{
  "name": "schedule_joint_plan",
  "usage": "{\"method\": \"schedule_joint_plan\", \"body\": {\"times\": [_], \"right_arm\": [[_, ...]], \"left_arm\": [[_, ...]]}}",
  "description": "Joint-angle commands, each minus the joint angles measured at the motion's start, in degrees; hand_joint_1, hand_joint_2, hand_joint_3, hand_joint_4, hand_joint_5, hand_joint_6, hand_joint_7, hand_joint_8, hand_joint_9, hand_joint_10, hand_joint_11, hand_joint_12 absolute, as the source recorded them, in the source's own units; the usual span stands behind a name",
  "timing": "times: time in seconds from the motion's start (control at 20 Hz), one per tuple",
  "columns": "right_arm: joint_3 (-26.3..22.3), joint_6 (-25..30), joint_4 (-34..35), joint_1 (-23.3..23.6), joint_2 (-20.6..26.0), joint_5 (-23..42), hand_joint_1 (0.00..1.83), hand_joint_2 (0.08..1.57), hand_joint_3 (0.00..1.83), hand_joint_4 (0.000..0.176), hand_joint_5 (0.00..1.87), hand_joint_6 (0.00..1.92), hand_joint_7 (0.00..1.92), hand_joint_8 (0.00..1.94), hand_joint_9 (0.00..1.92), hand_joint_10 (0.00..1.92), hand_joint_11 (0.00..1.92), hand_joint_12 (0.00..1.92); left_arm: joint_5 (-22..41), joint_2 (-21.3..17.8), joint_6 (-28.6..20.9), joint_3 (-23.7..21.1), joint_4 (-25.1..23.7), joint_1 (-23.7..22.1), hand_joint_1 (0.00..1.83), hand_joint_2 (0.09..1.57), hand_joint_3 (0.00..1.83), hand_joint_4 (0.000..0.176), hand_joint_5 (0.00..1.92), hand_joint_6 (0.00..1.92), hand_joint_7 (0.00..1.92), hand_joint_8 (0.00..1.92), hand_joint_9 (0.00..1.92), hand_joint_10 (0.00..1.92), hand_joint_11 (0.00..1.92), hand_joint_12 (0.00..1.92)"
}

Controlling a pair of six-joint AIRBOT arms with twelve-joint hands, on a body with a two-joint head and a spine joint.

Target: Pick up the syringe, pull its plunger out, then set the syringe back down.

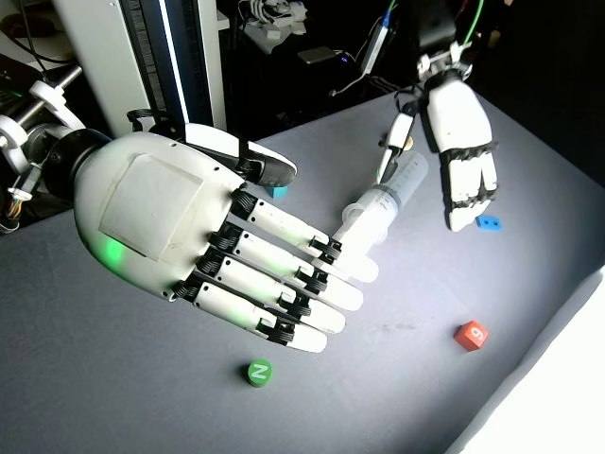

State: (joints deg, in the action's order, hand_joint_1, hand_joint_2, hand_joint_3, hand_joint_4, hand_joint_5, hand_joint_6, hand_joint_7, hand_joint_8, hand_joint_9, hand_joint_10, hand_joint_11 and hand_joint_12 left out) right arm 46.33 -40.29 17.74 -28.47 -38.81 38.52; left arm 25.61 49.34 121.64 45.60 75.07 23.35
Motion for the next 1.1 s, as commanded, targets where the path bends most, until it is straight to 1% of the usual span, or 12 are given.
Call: {"method": "schedule_joint_plan", "body": {"times": [0.0,0.05,0.1,0.15,0.25,0.3,0.45,0.55,0.7,0.9,0.95,1.05], "right_arm": [[-0.06,0.39,-0.83,0.39,0.42,6.85,0.54,1.02,0.00,0.000,0.06,0.01,0.16,0.02,0.21,0.05,0.00,0.64],[-0.06,0.39,-0.95,0.33,0.42,6.85,0.54,1.02,0.00,0.000,0.06,0.01,0.16,0.02,0.21,0.05,0.00,0.64],[-0.08,0.37,-0.96,0.22,0.42,6.78,0.55,1.01,0.00,0.000,0.12,0.02,0.29,0.06,0.32,0.12,0.00,0.99],[-0.12,0.28,-0.96,0.15,0.42,6.58,0.76,0.86,0.00,0.000,0.27,1.42,0.28,1.76,0.39,1.78,0.39,1.88],[-0.36,-0.06,-1.04,-0.01,0.40,6.09,0.62,0.89,0.00,0.000,0.50,1.90,0.63,1.93,0.70,1.92,0.83,1.92],[-0.45,-0.08,-1.28,-0.10,0.40,6.09,0.43,0.98,0.02,0.000,1.18,1.92,1.21,1.94,1.20,1.92,1.29,1.92],[-0.66,-0.07,-1.42,0.01,0.40,6.53,0.52,1.45,0.03,0.008,1.64,1.92,1.73,1.94,1.75,1.92,1.88,1.92],[-0.80,-0.31,-1.42,0.09,0.40,6.53,0.94,1.47,0.00,0.013,1.61,1.92,1.74,1.94,1.78,1.92,1.89,1.92],[-0.83,-0.36,-2.01,0.08,0.39,6.53,1.09,1.41,0.00,0.089,1.52,1.92,1.68,1.94,1.75,1.92,1.85,1.92],[-0.83,-0.47,-2.79,0.17,0.38,6.76,1.15,1.37,0.00,0.063,1.52,1.92,1.66,1.94,1.73,1.92,1.83,1.92],[-0.83,-0.67,-3.33,0.18,0.38,6.80,1.16,1.36,0.00,0.000,1.52,1.92,1.65,1.94,1.72,1.92,1.81,1.92],[-0.83,-1.00,-3.56,0.20,0.38,6.78,1.17,1.35,0.00,0.000,1.53,1.92,1.64,1.94,1.71,1.92,1.79,1.92]], "left_arm": [[-0.57,-0.62,2.67,-0.46,-0.45,-2.03,0.64,0.95,0.00,0.000,0.42,0.03,0.60,0.06,0.61,0.07,0.20,0.89],[-1.15,-0.97,5.12,-0.94,1.50,-3.66,0.64,0.95,0.00,0.000,0.42,0.03,0.60,0.06,0.61,0.07,0.20,0.89],[-1.55,-1.23,8.00,-1.34,3.56,-5.25,0.64,0.92,0.00,0.000,0.53,0.08,0.54,0.56,0.48,0.75,0.24,1.17],[-1.73,-1.46,10.84,-1.68,6.38,-6.70,0.39,0.93,0.01,0.000,0.33,1.81,0.44,1.87,0.43,1.87,0.32,1.89],[-1.93,-2.03,14.07,-2.24,9.48,-8.42,0.26,1.00,0.01,0.000,1.28,1.92,1.40,1.92,1.35,1.92,1.19,1.92],[-1.93,-2.40,14.16,-2.54,9.64,-8.81,0.43,1.02,0.01,0.000,1.56,1.92,1.64,1.92,1.65,1.92,1.57,1.92],[-1.95,-3.34,14.81,-3.39,10.22,-10.20,1.04,1.26,0.03,0.042,1.65,1.92,1.77,1.92,1.85,1.92,1.90,1.92],[-2.13,-3.37,17.32,-3.58,12.04,-11.41,1.23,1.30,0.01,0.128,1.62,1.92,1.75,1.92,1.84,1.92,1.91,1.92],[-2.99,-3.50,18.12,-3.51,12.65,-11.90,1.34,1.30,0.00,0.153,1.60,1.92,1.68,1.92,1.76,1.92,1.81,1.92],[-3.34,-4.04,18.12,-3.52,12.65,-12.23,1.36,1.31,0.01,0.050,1.60,1.92,1.66,1.92,1.70,1.92,1.66,1.92],[-3.33,-4.07,18.12,-3.50,12.65,-12.25,1.33,1.32,0.02,0.002,1.62,1.92,1.66,1.92,1.69,1.92,1.66,1.92],[-3.33,-4.08,18.12,-3.42,12.54,-12.28,1.35,1.30,0.01,0.000,1.61,1.92,1.63,1.92,1.66,1.92,1.63,1.92]]}}
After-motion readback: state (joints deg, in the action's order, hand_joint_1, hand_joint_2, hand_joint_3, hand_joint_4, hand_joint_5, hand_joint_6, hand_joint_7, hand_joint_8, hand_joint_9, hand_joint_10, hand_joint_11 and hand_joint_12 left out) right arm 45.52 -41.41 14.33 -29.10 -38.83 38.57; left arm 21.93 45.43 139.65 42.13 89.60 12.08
